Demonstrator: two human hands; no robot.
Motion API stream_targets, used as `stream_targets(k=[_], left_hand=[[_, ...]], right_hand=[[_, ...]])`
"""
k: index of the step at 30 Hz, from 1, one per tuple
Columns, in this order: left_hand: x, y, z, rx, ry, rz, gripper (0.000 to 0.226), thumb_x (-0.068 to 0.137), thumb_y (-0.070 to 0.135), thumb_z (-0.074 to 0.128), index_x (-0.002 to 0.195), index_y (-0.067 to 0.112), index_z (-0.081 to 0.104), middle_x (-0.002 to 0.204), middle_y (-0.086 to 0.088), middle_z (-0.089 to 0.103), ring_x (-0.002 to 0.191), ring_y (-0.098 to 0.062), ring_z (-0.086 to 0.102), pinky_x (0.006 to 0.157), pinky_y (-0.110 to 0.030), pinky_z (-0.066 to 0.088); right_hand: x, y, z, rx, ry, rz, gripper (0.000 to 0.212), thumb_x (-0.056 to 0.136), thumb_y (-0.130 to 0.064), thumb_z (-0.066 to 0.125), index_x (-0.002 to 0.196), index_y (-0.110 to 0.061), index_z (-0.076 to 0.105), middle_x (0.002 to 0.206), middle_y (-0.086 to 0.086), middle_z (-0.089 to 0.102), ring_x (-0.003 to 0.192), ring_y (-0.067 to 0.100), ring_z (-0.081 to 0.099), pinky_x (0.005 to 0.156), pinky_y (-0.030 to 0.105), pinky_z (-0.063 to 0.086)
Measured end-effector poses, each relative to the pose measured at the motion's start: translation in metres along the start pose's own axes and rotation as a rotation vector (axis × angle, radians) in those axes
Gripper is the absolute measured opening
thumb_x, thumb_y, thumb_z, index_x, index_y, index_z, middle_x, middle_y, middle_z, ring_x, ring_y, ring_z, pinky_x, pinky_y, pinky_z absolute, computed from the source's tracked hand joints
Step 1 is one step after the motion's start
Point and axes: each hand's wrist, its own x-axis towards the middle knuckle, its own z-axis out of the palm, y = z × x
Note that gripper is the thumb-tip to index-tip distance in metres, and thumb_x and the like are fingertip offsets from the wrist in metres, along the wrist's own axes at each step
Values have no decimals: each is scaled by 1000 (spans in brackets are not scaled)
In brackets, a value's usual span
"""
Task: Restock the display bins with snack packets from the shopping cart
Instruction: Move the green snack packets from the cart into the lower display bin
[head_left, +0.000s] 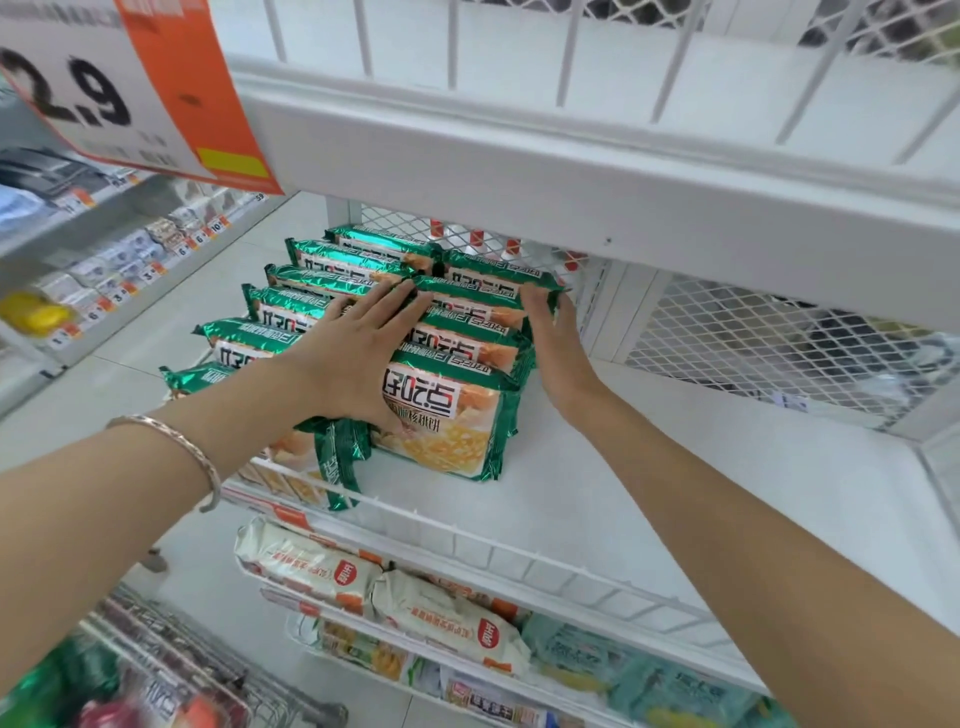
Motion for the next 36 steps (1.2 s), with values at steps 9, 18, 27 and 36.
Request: stream_targets(k=[9,18,27,36], left_hand=[[1,4,-3,51,-59,-24,145,63,79,69,153,16,-27,164,-5,-24,151,-23,-22,123,-49,-4],[-70,-16,-46,-116,-24,-140,99,92,69,44,159,20,-11,167,-4,-11,154,-20,-9,125,-48,3],[-348,-98,-25,-295,-80,-552,74,96,56,51,157,21,25,165,-6,20,149,-28,25,120,-48,26],[-536,-89,38,-551,-126,-980,61,98,47,54,149,17,41,156,-7,40,140,-28,40,113,-41,35]], right_hand=[[-23,34,-1,-1220,-158,-712,102,79,-84,38,158,-27,7,167,7,13,154,26,5,121,62,9],[-76,-43,9,-1078,-272,-422,76,98,-66,26,158,-34,-6,166,-1,-18,152,18,-19,119,45,-20],[-198,-114,165,-932,-577,-730,40,98,-25,50,137,-14,54,132,9,61,127,30,51,116,46,28],[-313,-63,328,-1172,-1164,-790,69,87,2,54,151,-17,37,154,14,40,139,33,40,111,48,37]])
